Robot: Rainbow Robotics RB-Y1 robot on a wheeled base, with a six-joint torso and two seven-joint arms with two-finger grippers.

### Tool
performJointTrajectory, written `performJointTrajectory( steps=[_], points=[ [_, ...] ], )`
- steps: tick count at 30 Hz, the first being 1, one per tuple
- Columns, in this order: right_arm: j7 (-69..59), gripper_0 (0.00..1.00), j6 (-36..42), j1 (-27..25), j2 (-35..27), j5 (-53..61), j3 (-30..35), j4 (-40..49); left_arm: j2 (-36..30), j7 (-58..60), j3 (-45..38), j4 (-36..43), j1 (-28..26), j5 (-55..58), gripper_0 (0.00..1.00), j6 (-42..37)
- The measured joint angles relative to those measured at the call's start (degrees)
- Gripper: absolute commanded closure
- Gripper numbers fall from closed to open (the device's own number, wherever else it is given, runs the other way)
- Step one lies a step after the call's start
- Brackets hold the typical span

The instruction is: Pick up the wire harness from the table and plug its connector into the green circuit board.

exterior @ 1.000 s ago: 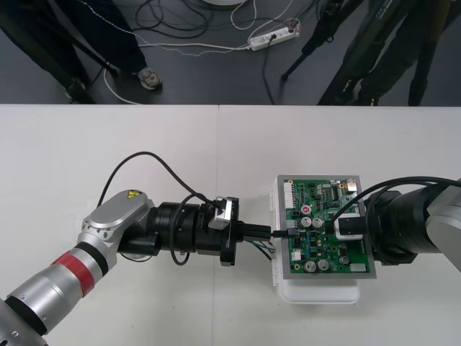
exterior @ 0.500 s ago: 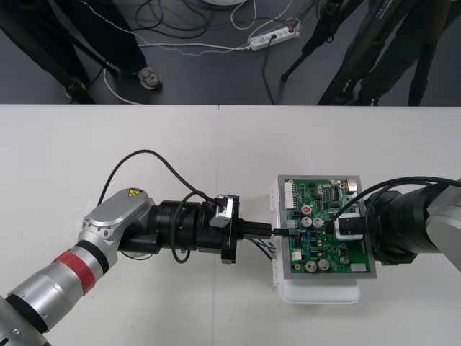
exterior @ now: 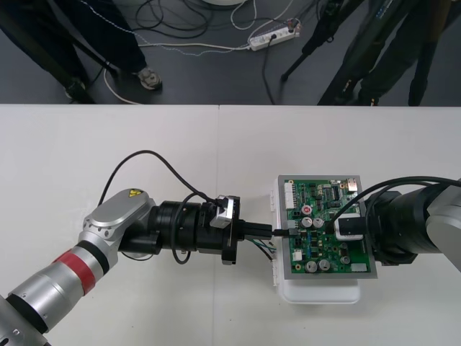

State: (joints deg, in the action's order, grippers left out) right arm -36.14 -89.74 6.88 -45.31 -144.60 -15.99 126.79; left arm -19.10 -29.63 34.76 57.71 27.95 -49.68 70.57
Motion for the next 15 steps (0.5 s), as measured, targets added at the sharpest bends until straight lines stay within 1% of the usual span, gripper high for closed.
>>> performJointTrajectory(
  steps=[15],
  points=[
    [0.0,0.00,-0.1,0.0,0.0,0.6,0.0,-0.1,0.1,0.0,0.6,1.0,0.0,0.8,1.00,-0.7]
  ],
)
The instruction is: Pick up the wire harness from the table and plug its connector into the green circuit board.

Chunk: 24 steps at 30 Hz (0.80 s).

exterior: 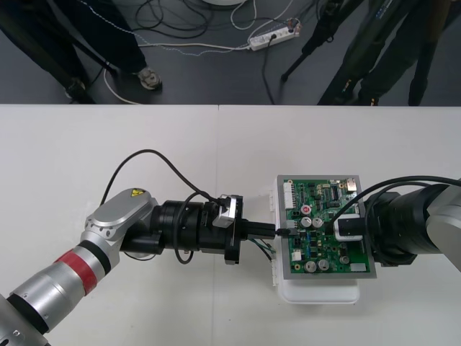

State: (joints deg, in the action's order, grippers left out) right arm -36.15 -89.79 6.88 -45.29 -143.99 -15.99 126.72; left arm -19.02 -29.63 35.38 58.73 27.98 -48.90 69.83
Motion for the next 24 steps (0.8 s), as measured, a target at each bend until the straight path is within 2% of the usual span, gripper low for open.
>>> performJointTrajectory(
  steps=[24],
  points=[
    [0.0,0.00,0.0,0.0,0.0,0.2,0.0,-0.1,0.1,0.0,0.0,0.4,0.0,-0.7,1.00,-0.6]
  ],
)
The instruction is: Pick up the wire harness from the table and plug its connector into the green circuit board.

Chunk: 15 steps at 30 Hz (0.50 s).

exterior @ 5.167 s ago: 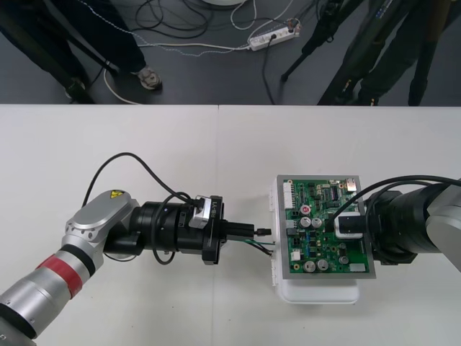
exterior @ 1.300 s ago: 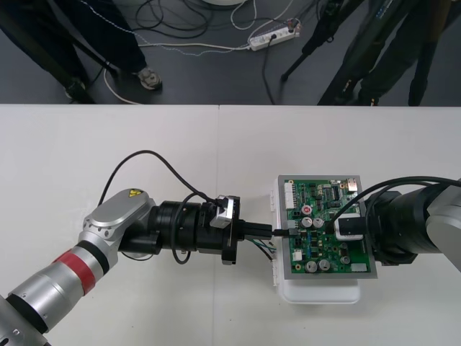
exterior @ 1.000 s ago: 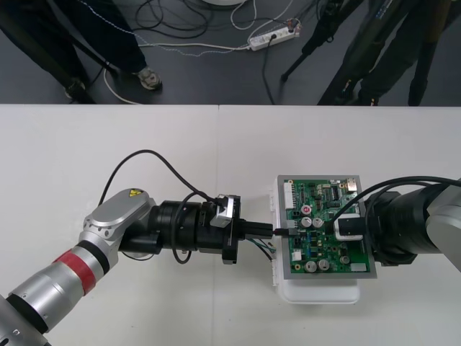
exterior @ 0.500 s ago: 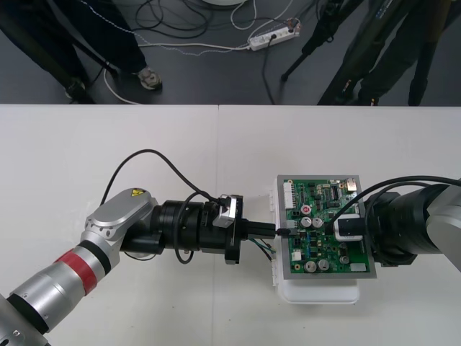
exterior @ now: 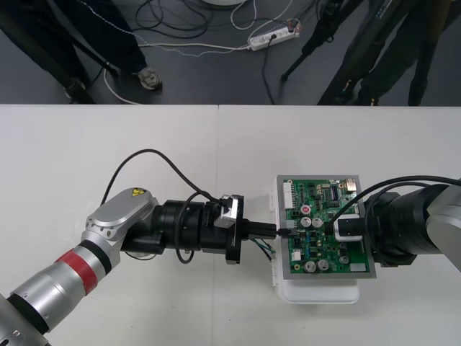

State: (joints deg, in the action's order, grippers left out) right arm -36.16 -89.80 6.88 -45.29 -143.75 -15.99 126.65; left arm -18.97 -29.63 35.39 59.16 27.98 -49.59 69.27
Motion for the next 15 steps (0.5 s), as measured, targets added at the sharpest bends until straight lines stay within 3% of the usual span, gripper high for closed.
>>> performJointTrajectory(
  steps=[15],
  points=[
    [0.0,0.00,0.0,0.0,0.0,0.0,0.0,0.0,0.2,0.0,0.0,0.0,0.0,-0.3,1.00,-0.3]
  ],
)
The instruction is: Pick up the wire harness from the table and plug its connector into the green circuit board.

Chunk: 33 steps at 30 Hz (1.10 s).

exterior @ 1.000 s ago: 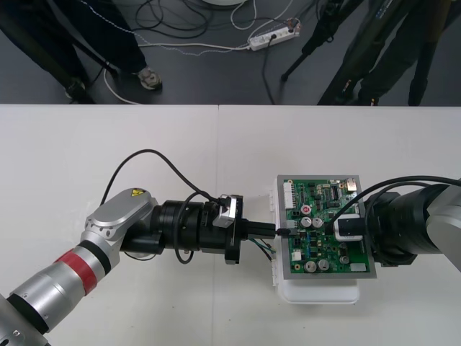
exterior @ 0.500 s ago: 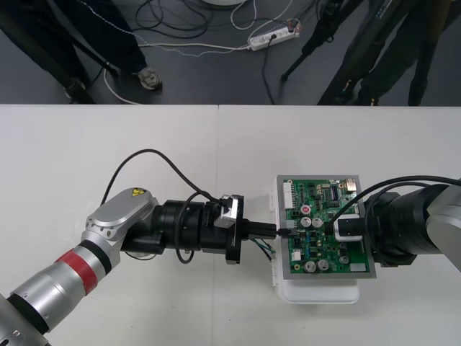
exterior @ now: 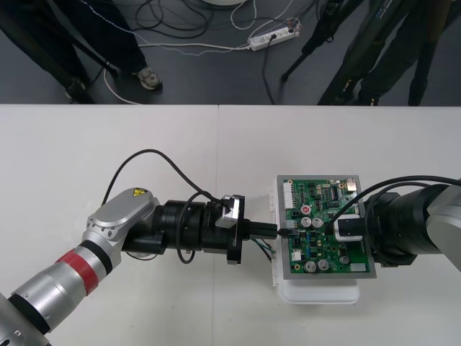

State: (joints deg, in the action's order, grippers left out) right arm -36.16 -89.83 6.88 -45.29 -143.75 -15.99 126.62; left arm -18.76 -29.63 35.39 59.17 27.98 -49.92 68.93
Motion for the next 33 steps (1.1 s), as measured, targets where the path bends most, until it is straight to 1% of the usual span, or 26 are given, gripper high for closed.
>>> performJointTrajectory(
  steps=[4,5,6,7,8,9,11,13,16,19,30,33],
  points=[
    [0.0,0.00,0.0,0.0,0.0,0.0,0.0,0.0,0.0,0.0,0.0,0.0,0.0,0.0,1.00,0.0],
    [0.0,0.00,0.0,0.0,0.0,0.0,0.0,0.0,0.0,0.0,0.0,0.0,0.0,0.0,0.94,0.0],
    [0.0,0.00,0.0,0.0,0.0,0.0,0.0,0.0,0.0,0.0,0.0,0.0,0.0,0.0,0.83,0.0],
    [0.0,0.00,0.0,0.0,0.0,0.0,0.0,0.0,0.0,0.0,0.0,0.0,0.0,0.0,0.63,0.0],
    [0.0,0.00,0.0,0.0,0.0,0.0,0.0,0.0,0.0,0.0,0.0,0.2,0.0,0.0,0.40,0.0],
    [0.0,0.00,0.0,0.0,0.0,0.0,0.0,0.0,0.0,0.0,0.0,0.3,0.0,0.0,0.34,0.0],
    [0.0,0.00,0.0,0.0,0.0,0.0,0.0,0.0,0.0,0.0,0.0,0.6,0.0,0.0,0.18,0.0],
    [0.0,0.00,0.0,0.0,0.0,0.0,0.0,0.0,0.0,0.0,0.0,0.8,0.0,0.0,0.15,0.0],
    [0.0,0.00,0.0,0.0,0.0,0.0,0.0,0.0,-0.1,0.0,0.0,0.9,0.0,0.2,0.12,0.0],
    [0.0,0.00,0.0,0.0,0.0,-0.2,0.0,0.0,-0.2,0.0,0.0,0.9,0.0,0.6,0.05,0.0],
    [0.0,0.00,0.0,0.0,0.0,-0.2,0.1,-0.1,-3.3,0.0,0.4,1.2,0.0,3.1,0.03,0.1],
    [0.0,0.00,0.0,0.0,0.0,1.9,0.9,-1.5,-4.7,0.0,0.5,1.4,0.0,3.8,0.03,0.1]
  ],
)
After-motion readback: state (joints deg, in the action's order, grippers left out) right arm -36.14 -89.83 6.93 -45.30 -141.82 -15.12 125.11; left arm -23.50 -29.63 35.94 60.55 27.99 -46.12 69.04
